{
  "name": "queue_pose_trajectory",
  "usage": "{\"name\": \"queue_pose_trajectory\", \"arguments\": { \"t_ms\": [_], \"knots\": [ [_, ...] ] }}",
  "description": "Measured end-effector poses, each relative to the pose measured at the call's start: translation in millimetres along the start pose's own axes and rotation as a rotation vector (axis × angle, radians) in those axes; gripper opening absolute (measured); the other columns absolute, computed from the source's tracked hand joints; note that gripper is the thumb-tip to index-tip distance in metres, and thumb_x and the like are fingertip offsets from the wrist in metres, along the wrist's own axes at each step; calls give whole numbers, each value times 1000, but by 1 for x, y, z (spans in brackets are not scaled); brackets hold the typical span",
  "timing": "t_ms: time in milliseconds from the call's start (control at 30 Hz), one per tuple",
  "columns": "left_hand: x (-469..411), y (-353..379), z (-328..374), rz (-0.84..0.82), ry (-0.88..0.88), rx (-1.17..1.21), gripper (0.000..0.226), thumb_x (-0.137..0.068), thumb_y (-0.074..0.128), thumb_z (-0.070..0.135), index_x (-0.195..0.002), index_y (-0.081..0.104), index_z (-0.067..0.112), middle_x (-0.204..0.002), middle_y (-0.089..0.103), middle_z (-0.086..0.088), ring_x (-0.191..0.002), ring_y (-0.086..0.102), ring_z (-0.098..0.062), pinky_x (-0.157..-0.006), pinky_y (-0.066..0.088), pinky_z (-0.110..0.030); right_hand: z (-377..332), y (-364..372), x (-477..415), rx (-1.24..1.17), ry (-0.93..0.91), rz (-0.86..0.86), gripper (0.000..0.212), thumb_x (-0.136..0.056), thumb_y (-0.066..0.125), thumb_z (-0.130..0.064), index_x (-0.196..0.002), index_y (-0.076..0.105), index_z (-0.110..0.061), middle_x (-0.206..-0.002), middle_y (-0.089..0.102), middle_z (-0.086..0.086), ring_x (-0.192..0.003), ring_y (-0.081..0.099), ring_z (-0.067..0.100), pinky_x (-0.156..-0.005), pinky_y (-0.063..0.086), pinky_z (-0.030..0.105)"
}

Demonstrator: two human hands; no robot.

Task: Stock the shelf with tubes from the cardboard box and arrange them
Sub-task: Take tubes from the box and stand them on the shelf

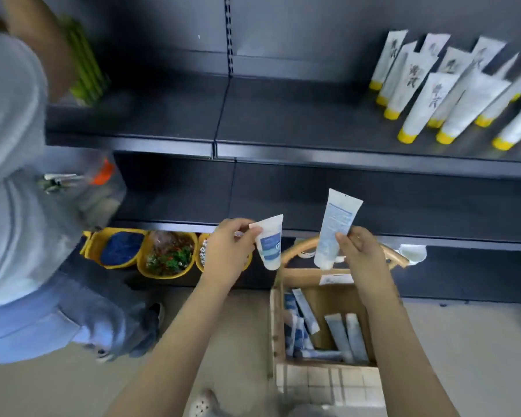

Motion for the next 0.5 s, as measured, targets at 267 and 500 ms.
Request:
{"name": "queue_pose_trajectory", "arguments": {
  "t_ms": [267,500],
  "knots": [
    [-33,-101,61,-9,141,209,6,-89,63,18,-91,66,14,-102,63,-4,-96,65,-21,-76,60,-37,-97,80,15,-175,-146,30,17,-93,58,-21,-110,60,-18,-102,71,-6,-89,67,8,-69,51,22],
    [-76,-125,114,67,284,251,4,-89,63,16,-87,66,14,-102,60,-7,-89,65,-23,-70,60,-38,-162,97,-25,-209,-275,42,22,-93,57,-12,-115,53,-13,-106,69,-4,-95,67,11,-76,57,30]
  ]
}}
Point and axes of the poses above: each hand's wrist, its own x-axis away from the middle knuckle, its own y-axis out of the palm, z = x × y, the point moved 5 cm from there along -x, towards the middle knuckle
